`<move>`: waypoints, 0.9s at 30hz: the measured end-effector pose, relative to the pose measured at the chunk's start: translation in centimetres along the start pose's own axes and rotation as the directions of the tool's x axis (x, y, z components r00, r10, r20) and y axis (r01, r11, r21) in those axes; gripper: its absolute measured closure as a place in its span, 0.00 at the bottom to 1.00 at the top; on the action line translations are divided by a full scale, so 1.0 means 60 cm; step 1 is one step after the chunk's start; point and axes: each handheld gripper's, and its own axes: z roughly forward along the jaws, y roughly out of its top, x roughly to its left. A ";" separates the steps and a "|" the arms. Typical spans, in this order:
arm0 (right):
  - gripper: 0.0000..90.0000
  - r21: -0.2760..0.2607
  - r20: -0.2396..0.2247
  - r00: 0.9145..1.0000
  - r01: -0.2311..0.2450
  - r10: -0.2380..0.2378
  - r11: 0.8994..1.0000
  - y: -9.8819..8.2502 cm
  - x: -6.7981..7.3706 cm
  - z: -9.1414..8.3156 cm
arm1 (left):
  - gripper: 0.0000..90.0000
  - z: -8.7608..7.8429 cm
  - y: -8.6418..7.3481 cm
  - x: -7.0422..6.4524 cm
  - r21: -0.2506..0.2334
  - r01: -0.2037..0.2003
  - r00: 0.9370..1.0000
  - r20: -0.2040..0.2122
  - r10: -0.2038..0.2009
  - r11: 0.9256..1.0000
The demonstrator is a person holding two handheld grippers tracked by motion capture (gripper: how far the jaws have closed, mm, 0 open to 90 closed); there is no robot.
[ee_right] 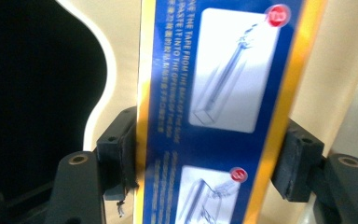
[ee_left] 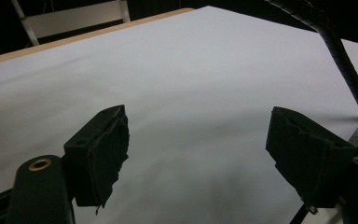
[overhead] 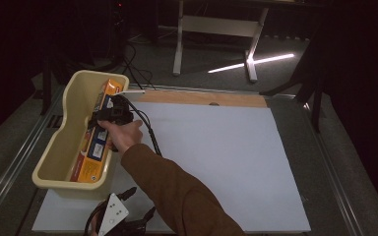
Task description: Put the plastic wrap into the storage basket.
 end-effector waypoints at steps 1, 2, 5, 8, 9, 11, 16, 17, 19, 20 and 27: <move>0.38 0.000 0.000 1.000 0.000 0.000 1.000 0.000 0.000 0.000 | 0.23 0.000 0.000 0.000 0.000 0.000 1.000 0.000 0.000 1.000; 0.37 -0.001 0.012 1.000 -0.005 0.005 1.000 0.000 0.001 -0.001 | 0.23 0.000 0.000 0.000 0.001 -0.001 1.000 0.000 0.001 1.000; 0.37 -0.008 0.021 1.000 0.002 -0.002 1.000 -0.002 0.003 -0.004 | 0.23 0.001 0.000 -0.001 0.002 -0.002 1.000 0.001 0.002 1.000; 0.39 -0.026 -0.025 1.000 0.001 -0.001 1.000 -0.002 0.008 -0.013 | 0.23 0.002 0.000 -0.001 0.004 0.001 1.000 0.002 -0.001 1.000; 0.38 -0.024 -0.031 0.999 0.006 -0.007 1.000 -0.002 0.011 -0.016 | 0.23 0.002 0.000 -0.001 0.004 0.001 1.000 0.002 -0.001 1.000; 0.39 -0.030 -0.040 0.999 0.014 -0.015 0.999 -0.002 0.014 -0.023 | 0.23 0.002 0.000 -0.002 0.003 -0.002 1.000 0.002 0.002 1.000; 0.40 -0.028 -0.088 0.993 0.076 -0.078 0.997 -0.001 0.009 -0.043 | 0.23 0.002 0.000 -0.002 0.004 0.000 1.000 0.001 0.000 1.000; 0.41 -0.027 -0.098 0.990 0.099 -0.101 0.995 -0.002 0.010 -0.048 | 0.23 0.003 0.000 -0.001 0.006 -0.002 1.000 0.000 0.002 1.000; 0.40 -0.021 -0.116 0.978 0.172 -0.173 0.985 -0.005 0.012 -0.057 | 0.23 0.003 0.000 0.000 0.008 -0.003 1.000 -0.003 0.003 1.000; 0.41 -0.036 -0.101 0.972 0.209 -0.212 0.977 -0.008 0.015 -0.063 | 0.23 0.004 0.000 0.000 0.009 -0.004 1.000 -0.005 0.004 1.000; 0.42 -0.104 0.029 0.888 0.460 -0.459 0.882 -0.038 0.013 -0.112 | 0.23 0.004 0.000 0.004 0.005 0.007 1.000 -0.017 -0.007 1.000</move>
